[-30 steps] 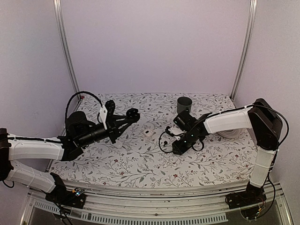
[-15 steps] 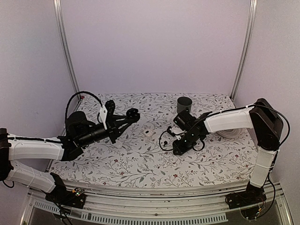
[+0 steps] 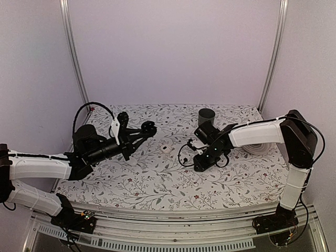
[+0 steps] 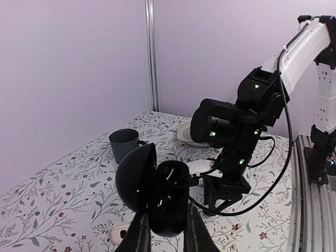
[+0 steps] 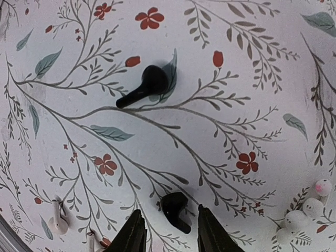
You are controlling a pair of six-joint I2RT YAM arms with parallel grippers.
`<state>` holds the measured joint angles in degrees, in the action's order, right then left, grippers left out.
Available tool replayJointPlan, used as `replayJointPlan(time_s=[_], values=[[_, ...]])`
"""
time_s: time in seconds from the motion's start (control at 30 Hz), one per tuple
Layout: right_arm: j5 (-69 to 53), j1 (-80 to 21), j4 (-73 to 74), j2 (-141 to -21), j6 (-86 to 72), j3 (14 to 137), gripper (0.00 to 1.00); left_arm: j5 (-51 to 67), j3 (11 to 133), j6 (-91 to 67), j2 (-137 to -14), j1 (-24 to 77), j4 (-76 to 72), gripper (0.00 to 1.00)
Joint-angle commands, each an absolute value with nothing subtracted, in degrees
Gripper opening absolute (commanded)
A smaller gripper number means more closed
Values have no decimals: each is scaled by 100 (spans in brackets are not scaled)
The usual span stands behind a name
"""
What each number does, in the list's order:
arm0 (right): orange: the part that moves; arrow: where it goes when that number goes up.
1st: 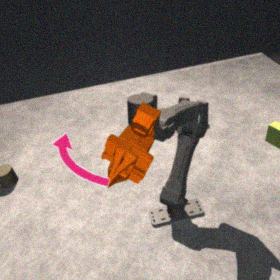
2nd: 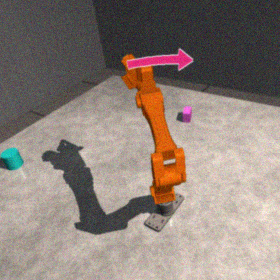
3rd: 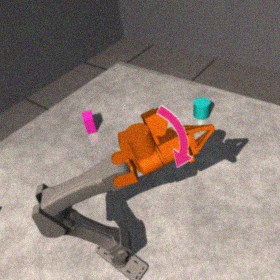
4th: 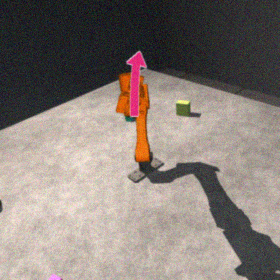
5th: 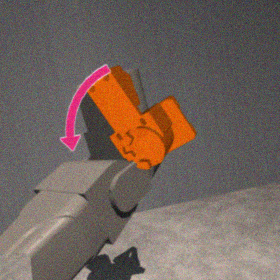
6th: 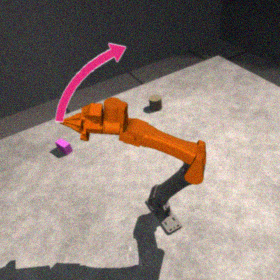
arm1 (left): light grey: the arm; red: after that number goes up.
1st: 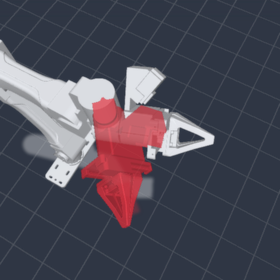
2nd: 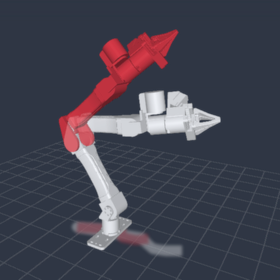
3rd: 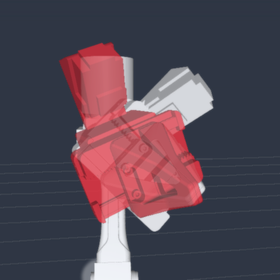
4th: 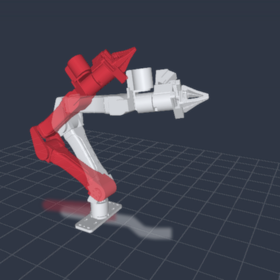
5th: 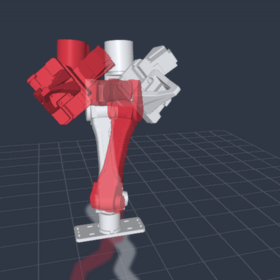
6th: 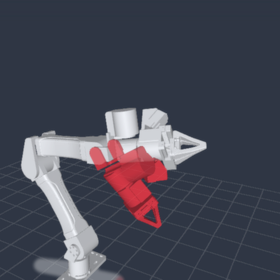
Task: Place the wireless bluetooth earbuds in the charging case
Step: Adjust the right earbud at the center of the board.
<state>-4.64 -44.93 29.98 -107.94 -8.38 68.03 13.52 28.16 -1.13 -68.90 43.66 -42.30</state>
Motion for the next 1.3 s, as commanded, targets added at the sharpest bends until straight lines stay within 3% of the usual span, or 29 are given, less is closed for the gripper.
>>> replayJointPlan(time_s=[0.0, 0.43, 1.27], values=[[-401, -4404, 2879, -10560, -288, 7092, 38, 1389, 2822, -127, -6858, 4425, -4378, 0], [-848, -4241, 3142, -10647, 763, 7208, 39, 1377, 2907, -70, -6818, 4425, -4215, 0], [-1147, -4175, 2909, -11002, 801, 6866, 34, 1389, 2971, -101, -6880, 4426, -4188, 0]])
